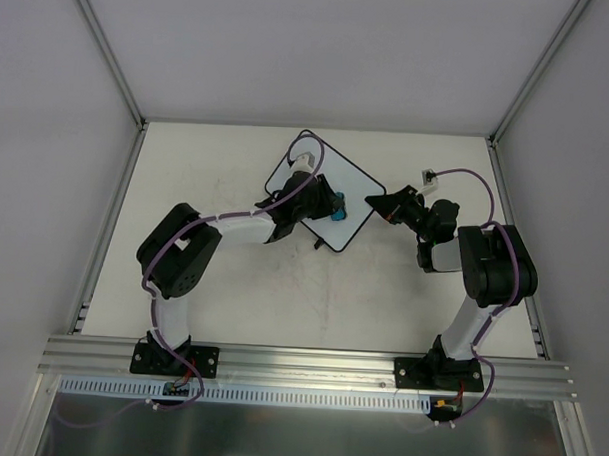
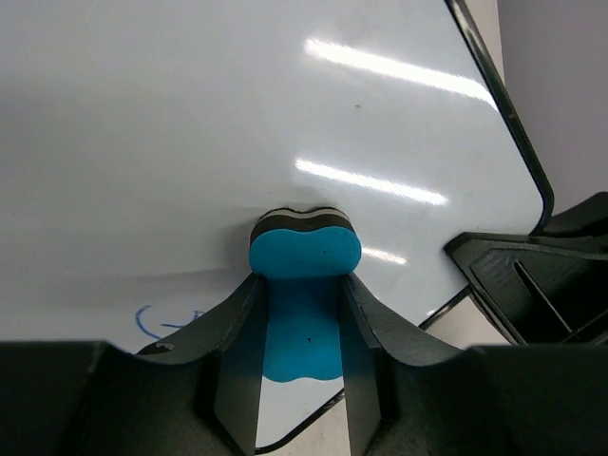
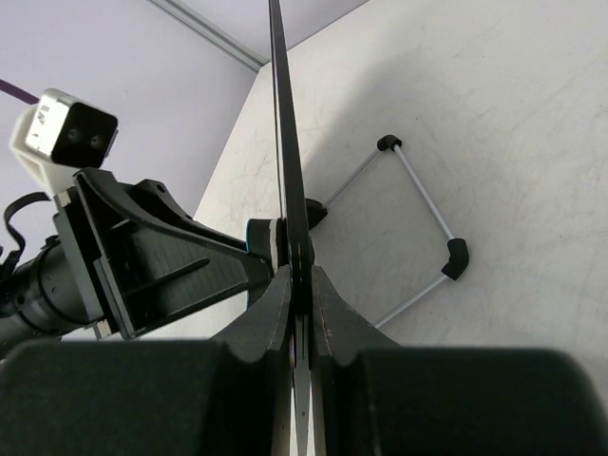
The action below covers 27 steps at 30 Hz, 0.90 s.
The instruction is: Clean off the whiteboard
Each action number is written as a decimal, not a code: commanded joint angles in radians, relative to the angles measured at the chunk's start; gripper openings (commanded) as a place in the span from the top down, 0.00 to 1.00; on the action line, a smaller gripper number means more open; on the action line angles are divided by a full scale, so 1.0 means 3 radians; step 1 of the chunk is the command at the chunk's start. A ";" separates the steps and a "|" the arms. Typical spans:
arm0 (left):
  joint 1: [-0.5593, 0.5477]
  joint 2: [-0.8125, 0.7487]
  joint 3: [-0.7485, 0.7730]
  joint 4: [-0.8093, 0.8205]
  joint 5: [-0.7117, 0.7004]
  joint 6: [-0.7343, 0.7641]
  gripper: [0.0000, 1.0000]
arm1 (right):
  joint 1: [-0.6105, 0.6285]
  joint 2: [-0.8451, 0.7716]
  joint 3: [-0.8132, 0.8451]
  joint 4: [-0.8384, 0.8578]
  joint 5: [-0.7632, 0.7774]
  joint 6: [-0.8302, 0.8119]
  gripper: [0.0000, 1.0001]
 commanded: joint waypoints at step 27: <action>0.0050 0.0033 -0.0358 -0.1253 -0.0867 -0.0354 1.00 | 0.0063 0.0042 0.0085 0.0129 -0.0094 -0.0064 0.94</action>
